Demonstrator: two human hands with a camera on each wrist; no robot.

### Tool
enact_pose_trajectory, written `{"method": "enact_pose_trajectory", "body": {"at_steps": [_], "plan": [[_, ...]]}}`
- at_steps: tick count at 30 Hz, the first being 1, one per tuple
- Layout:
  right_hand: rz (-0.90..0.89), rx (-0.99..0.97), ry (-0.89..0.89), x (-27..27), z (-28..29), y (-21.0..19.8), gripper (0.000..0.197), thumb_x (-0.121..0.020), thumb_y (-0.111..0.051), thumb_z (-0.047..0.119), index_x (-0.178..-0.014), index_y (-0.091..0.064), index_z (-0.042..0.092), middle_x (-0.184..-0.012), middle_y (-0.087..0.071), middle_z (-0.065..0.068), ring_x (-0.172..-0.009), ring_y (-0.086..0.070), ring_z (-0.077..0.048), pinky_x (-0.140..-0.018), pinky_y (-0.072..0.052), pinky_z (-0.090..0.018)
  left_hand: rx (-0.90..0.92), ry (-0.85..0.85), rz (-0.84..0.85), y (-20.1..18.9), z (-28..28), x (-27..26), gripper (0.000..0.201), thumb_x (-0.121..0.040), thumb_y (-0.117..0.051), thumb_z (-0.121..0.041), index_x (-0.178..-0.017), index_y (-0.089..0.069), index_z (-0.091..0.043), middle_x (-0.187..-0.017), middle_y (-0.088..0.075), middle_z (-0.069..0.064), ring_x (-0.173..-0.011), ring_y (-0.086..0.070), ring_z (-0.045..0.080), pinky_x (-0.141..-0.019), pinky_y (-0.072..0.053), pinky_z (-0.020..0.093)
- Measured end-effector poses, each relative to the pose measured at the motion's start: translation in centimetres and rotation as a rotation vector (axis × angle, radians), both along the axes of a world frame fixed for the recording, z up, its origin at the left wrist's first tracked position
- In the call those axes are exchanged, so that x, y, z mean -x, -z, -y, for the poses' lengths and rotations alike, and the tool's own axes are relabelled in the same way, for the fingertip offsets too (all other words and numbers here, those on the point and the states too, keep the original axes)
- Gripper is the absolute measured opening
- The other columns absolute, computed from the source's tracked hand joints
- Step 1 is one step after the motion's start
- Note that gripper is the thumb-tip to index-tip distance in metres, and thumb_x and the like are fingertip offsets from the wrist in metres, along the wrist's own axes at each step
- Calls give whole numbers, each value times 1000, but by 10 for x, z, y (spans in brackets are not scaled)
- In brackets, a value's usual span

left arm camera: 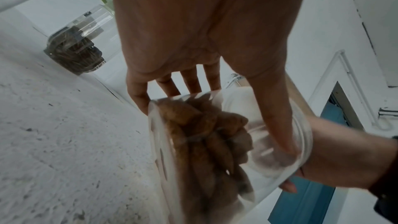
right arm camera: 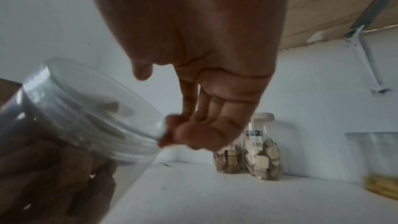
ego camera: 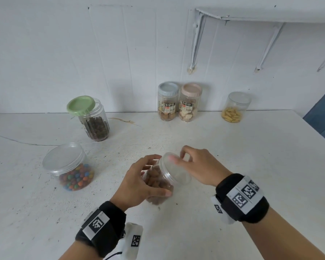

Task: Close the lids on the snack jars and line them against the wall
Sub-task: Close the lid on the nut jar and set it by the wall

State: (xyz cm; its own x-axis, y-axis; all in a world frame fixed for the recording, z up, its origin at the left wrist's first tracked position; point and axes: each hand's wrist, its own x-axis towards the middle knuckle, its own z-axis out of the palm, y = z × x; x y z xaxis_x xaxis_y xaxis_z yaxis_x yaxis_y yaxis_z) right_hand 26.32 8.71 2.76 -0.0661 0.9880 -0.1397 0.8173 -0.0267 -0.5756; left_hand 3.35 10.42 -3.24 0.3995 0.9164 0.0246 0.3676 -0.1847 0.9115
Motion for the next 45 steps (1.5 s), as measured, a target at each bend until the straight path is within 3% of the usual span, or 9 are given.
{"method": "enact_pose_trajectory", "body": {"at_steps": [3, 8, 15, 21, 25, 30, 35, 39, 45], "plan": [[45, 19, 99, -3, 2, 0, 80, -80, -29, 89, -103, -64, 21, -85, -70, 1, -84, -67, -16, -83, -53, -35, 11, 4, -1, -1, -2, 1, 90, -46, -104, -34, -124, -61, -48, -123, -67, -18, -115, -58, -10, -100, -47, 23], [-239, 83, -325, -16, 9, -9, 80, -80, -84, 45, -145, -39, 58, -156, -31, 20, -140, -33, 5, -106, -40, -22, -8, 23, -18, 1, -6, -4, 90, -45, -102, -44, -125, -62, -47, -126, -67, -17, -122, -59, 4, -109, -49, 41], [-128, 52, 82, -5, 5, 13, 64, -84, -40, 85, -111, -61, 31, -78, -67, -1, -71, -67, -20, -72, -56, -39, -65, 54, -59, 3, -6, -8, 93, -43, -96, -62, -128, -60, -48, -127, -63, -18, -124, -55, 15, -107, -50, 46], [-285, 42, -273, -15, 18, 15, 71, -84, -75, 56, -145, -38, 60, -154, -32, 19, -142, -34, 0, -110, -40, -28, -57, 70, -61, 2, -5, -3, 90, -47, -95, -61, -128, -58, -48, -128, -63, -17, -125, -56, 14, -109, -48, 48], [-295, -35, -258, -8, 14, 14, 64, -83, -77, 56, -140, -48, 55, -131, -51, 15, -123, -49, 1, -95, -42, -19, -39, 66, -46, 1, -5, -2, 89, -46, -96, -61, -126, -60, -46, -129, -64, -16, -125, -57, 12, -110, -48, 48], [-137, 170, 35, -3, 3, 7, 73, -86, -32, 86, -119, -54, 25, -93, -66, 0, -73, -65, -15, -62, -53, -29, -77, 87, -73, 3, -4, -3, 93, -46, -95, -63, -130, -59, -48, -128, -63, -15, -125, -55, 15, -110, -47, 47], [-209, 111, -188, -19, 7, 0, 66, -83, -63, 71, -143, -41, 52, -139, -47, 13, -124, -50, -6, -104, -45, -31, -45, 93, -46, 0, -8, -1, 90, -47, -95, -57, -129, -61, -44, -128, -64, -14, -124, -57, 8, -111, -48, 44], [-249, -12, -311, -8, 9, 18, 69, -89, -68, 59, -148, -34, 60, -143, -40, 22, -133, -37, 10, -112, -38, -27, -11, 91, -24, 2, -12, 1, 84, -56, -98, -48, -130, -59, -44, -131, -64, -14, -127, -56, 6, -111, -46, 39], [23, -213, -182, 14, 7, 40, 60, -92, -33, 72, -147, -26, 49, -139, -42, -3, -128, -45, -22, -97, -52, -39, -7, 95, -28, 3, -16, -3, 89, -59, -95, -51, -138, -54, -44, -134, -62, -16, -128, -56, 3, -109, -45, 27]]}}
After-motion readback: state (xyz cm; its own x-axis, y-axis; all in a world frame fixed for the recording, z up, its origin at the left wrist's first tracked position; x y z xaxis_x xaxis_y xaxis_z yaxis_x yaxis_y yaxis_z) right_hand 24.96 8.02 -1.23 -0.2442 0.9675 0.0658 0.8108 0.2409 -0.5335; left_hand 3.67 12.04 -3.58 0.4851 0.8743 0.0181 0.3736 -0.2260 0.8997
